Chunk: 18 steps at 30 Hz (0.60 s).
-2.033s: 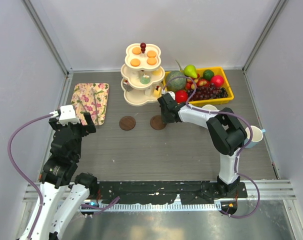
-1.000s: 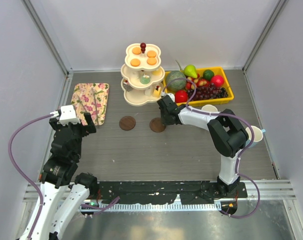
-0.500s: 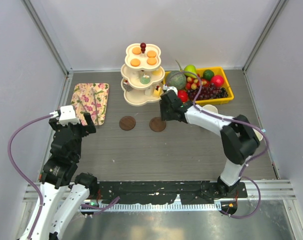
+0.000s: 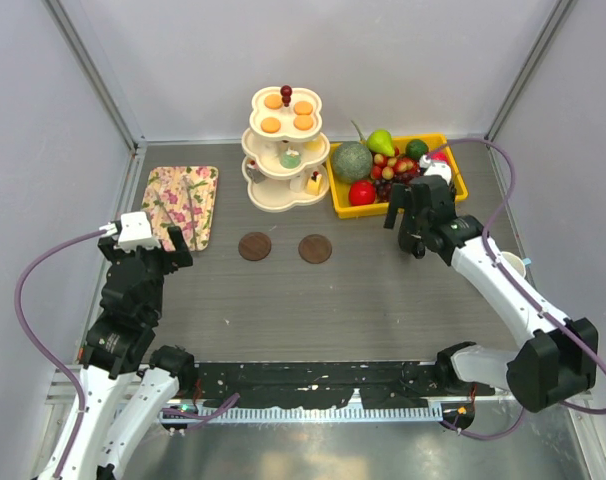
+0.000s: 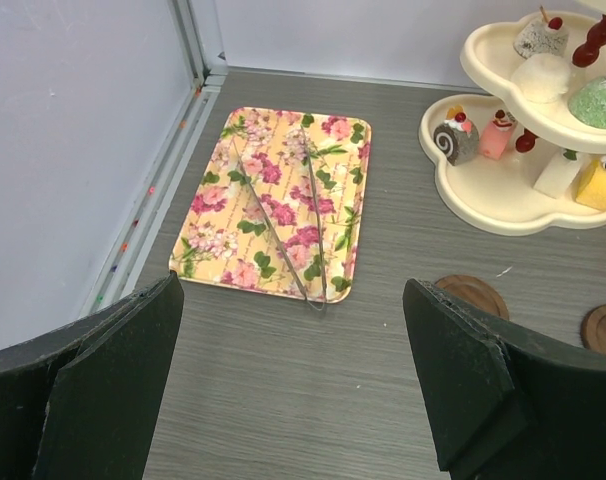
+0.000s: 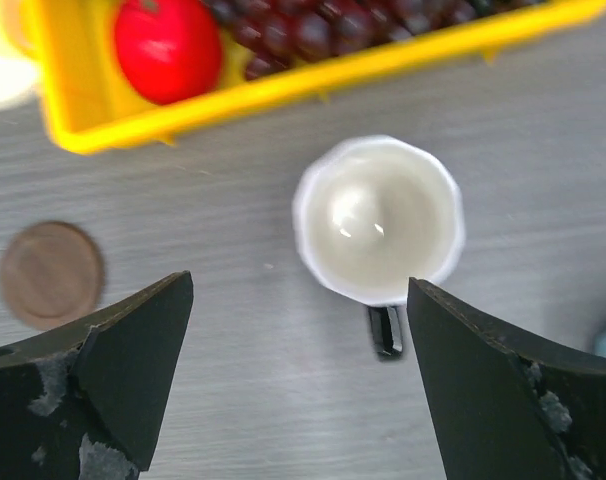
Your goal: Serve the afternoon tea
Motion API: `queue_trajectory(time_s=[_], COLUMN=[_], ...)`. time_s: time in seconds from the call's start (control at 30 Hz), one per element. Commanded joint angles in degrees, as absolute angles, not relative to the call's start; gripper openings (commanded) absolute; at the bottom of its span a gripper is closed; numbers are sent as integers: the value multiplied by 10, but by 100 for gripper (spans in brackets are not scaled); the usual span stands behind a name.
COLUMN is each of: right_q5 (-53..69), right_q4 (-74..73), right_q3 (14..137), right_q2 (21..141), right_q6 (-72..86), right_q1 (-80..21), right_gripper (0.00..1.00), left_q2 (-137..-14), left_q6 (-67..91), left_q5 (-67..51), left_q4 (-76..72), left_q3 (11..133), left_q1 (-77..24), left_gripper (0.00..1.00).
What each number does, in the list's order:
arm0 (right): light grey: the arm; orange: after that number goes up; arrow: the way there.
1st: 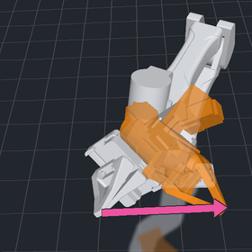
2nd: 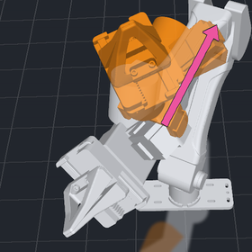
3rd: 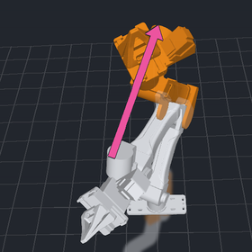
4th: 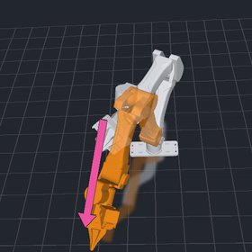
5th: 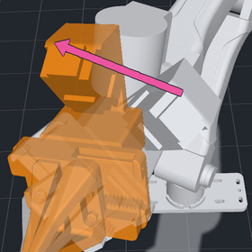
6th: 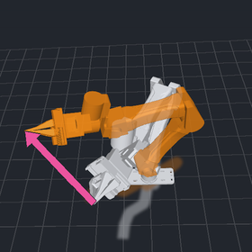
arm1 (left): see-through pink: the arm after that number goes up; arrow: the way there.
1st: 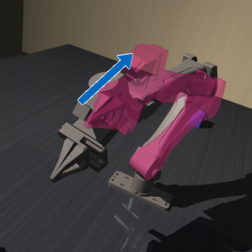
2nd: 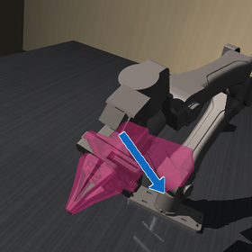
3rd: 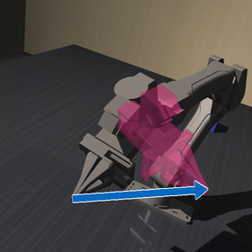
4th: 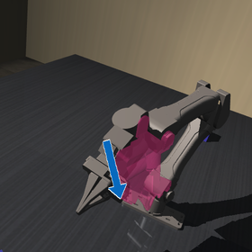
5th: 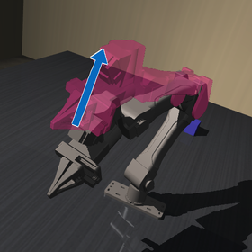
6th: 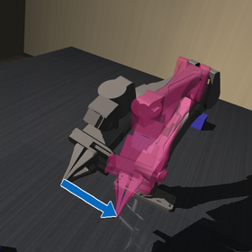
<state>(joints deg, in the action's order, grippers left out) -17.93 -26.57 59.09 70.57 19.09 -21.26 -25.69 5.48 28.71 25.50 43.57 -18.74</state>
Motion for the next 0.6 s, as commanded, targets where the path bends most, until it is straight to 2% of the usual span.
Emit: queue_trajectory(time_s=[0.0,0.2,0.4,0.57], right_q5=[-172,-119,-67,-56], right_q4=[-287,-273,-238,-229], right_q3=[549,538,506,468], right_q2=[668,685,695,653], right_q6=[182,199,214,208], right_q1=[-139,-52,-44,-44], right_gripper=[95,90,82,79], left_q2=[-249,-248,-243,-244], left_q6=[54,54,52,52], left_q5=[301,301,305,302], left_q4=[222,221,217,217], left_q3=[429,428,424,424], left_q1=[-192,-193,-193,-196], left_gripper=[99,99,99,99])
